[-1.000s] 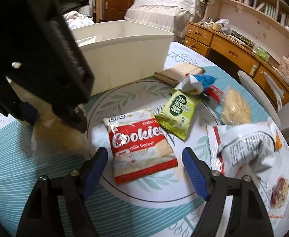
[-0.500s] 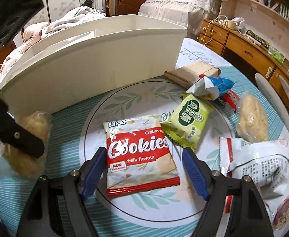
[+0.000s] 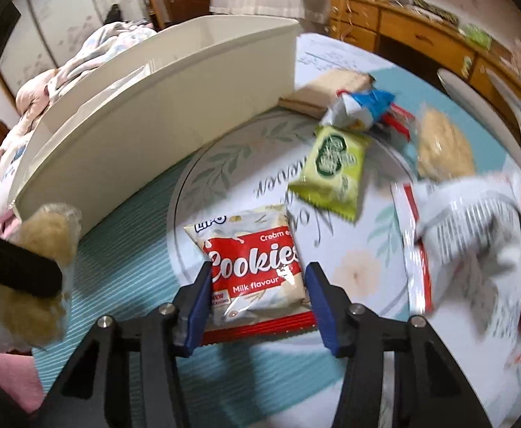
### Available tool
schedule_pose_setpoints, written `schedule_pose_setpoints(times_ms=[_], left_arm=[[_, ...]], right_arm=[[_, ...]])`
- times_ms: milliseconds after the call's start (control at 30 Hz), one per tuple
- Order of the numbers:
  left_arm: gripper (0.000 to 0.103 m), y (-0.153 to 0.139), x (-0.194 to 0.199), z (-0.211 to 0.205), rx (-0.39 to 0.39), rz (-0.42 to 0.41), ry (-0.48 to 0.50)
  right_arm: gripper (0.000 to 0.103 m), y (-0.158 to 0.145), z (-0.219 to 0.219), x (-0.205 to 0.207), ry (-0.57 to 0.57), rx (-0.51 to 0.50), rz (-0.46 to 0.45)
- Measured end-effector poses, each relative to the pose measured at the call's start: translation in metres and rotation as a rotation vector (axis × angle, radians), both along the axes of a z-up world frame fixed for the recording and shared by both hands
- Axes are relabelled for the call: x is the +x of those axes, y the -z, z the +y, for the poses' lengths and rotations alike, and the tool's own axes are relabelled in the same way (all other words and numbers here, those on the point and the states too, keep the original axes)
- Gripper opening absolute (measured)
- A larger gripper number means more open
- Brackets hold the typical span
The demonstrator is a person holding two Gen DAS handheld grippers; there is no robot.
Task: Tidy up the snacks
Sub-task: 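Lift the biscuit bag toward the tray with the left tool while the right tool grasps the red Cookies packet, then carry the biscuit bag and Cookies packet into the white tray and open both tools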
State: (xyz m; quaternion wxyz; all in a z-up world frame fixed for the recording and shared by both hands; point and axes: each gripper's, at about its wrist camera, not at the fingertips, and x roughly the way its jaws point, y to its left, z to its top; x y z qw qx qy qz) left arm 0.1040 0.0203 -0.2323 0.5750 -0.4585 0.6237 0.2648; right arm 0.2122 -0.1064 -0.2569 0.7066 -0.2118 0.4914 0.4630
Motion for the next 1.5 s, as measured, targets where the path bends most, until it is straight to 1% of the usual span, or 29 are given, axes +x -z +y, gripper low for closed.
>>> schedule_pose_setpoints(times_ms=[33, 167, 333, 467, 733, 833, 933, 1067, 1233, 1400, 1500], left_arm=[[0.048, -0.005, 0.0, 0.001, -0.001, -0.004, 0.006], [0.048, -0.02, 0.011, -0.002, -0.048, -0.039, 0.067], [0.048, -0.046, 0.011, -0.004, -0.042, -0.076, 0.157], [0.048, -0.068, 0.01, -0.003, -0.022, -0.114, 0.252], [0.048, -0.103, 0.01, 0.0, 0.063, -0.203, 0.448], [0.048, -0.115, 0.005, 0.008, 0.091, -0.25, 0.492], [0.048, -0.125, -0.002, 0.02, 0.106, -0.294, 0.514], [0.048, -0.135, -0.012, 0.04, 0.126, -0.348, 0.54], [0.048, -0.151, -0.024, 0.068, 0.188, -0.43, 0.586], [0.048, -0.16, -0.028, 0.099, 0.245, -0.47, 0.645], [0.048, -0.159, -0.03, 0.12, 0.241, -0.489, 0.678]], right_arm=[[0.05, 0.0, -0.003, -0.002, 0.017, -0.006, 0.018], [0.046, -0.006, -0.017, -0.01, 0.097, -0.023, 0.071], [0.046, -0.024, -0.035, -0.018, 0.217, -0.01, 0.124], [0.046, -0.044, -0.045, -0.026, 0.28, 0.011, 0.123], [0.046, -0.09, -0.053, -0.046, 0.378, 0.1, 0.094], [0.046, -0.105, -0.046, -0.056, 0.405, 0.127, 0.085], [0.046, -0.118, -0.037, -0.066, 0.429, 0.14, 0.068], [0.046, -0.133, -0.025, -0.078, 0.457, 0.175, 0.073], [0.046, -0.148, -0.001, -0.095, 0.49, 0.198, 0.063], [0.046, -0.161, 0.028, -0.109, 0.515, 0.219, 0.042], [0.046, -0.168, 0.047, -0.116, 0.536, 0.232, 0.028]])
